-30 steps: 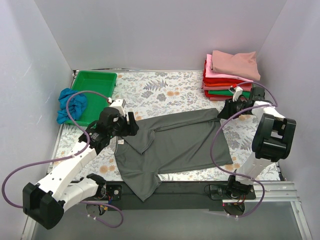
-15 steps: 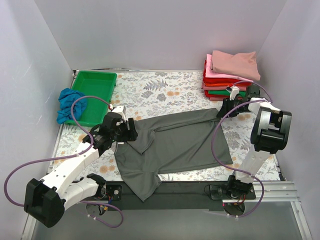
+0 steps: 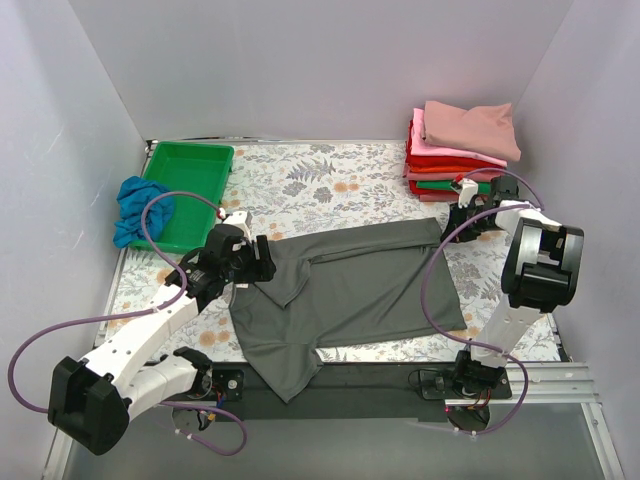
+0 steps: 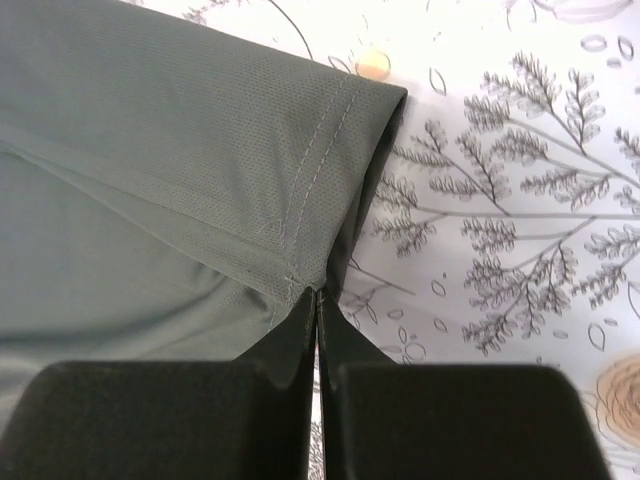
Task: Fold and stack the t-shirts
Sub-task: Fold the tshirt
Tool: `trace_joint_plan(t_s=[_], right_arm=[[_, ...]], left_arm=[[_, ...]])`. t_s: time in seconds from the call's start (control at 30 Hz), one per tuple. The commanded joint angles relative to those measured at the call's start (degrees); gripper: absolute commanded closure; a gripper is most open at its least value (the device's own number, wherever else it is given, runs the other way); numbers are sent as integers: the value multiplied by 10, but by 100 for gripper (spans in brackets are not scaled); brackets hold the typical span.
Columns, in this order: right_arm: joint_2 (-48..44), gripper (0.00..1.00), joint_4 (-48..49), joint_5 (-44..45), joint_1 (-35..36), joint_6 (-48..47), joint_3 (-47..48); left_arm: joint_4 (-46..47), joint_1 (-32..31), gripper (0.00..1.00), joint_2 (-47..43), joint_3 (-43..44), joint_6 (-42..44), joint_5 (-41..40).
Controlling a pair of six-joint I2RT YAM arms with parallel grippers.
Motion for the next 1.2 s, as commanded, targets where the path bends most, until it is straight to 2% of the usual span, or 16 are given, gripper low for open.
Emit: trace_joint_plan(t_s=[0.0, 0.07, 0.1, 0.13, 0.17, 0.23, 0.27, 0.33, 0.4, 0.57, 0.7, 0.8, 0.87, 1.0, 1.03, 1.17], right_arm=[[-26, 99, -9, 33, -1, -15, -9], [-28, 96, -13, 33, -1, -16, -8], [-29, 88, -14, 34, -1, -16, -8], [-34, 74, -17, 34, -1, -16, -6], [-38, 68, -26, 36, -2, -18, -4], [-67, 59, -35, 42, -6, -27, -11], [-80, 58, -48, 44, -9, -33, -17], [-127, 50, -63, 52, -19, -65, -34], [-153, 46, -113, 54, -27, -124, -63], [-209, 42, -229, 67, -35, -234, -136], [-220, 42, -260, 77, -35, -262, -191], [-222, 42, -260, 68, -35, -265, -203], [-218, 42, -260, 55, -36, -259, -204], [-211, 42, -259, 34, -39, -248, -196], [-210, 42, -258, 27, -39, -248, -196], [-206, 42, -258, 22, -40, -245, -191]], left_arm=[[9, 1, 35, -1, -1, -3, -3], [6, 1, 35, -4, 1, -12, -5], [-1, 1, 35, -5, 2, -19, -13], [-7, 1, 35, -6, 7, -30, -18], [-16, 1, 34, -9, 12, -60, -22], [-45, 1, 28, -15, 24, -101, -26], [-57, 1, 25, -17, 26, -131, -22], [-100, 1, 19, -30, 31, -201, 11], [-122, 1, 19, -46, 24, -233, 67], [-120, 0, 25, -77, -22, -220, 307], [-160, -24, 28, -57, -39, -200, 361], [-187, -88, 30, -26, -34, -208, 343], [-201, -171, 31, 2, -13, -221, 312], [-268, -331, 32, 77, 37, -256, 185], [-283, -393, 33, 94, 56, -266, 156], [-347, -510, 39, 188, 87, -308, 84]])
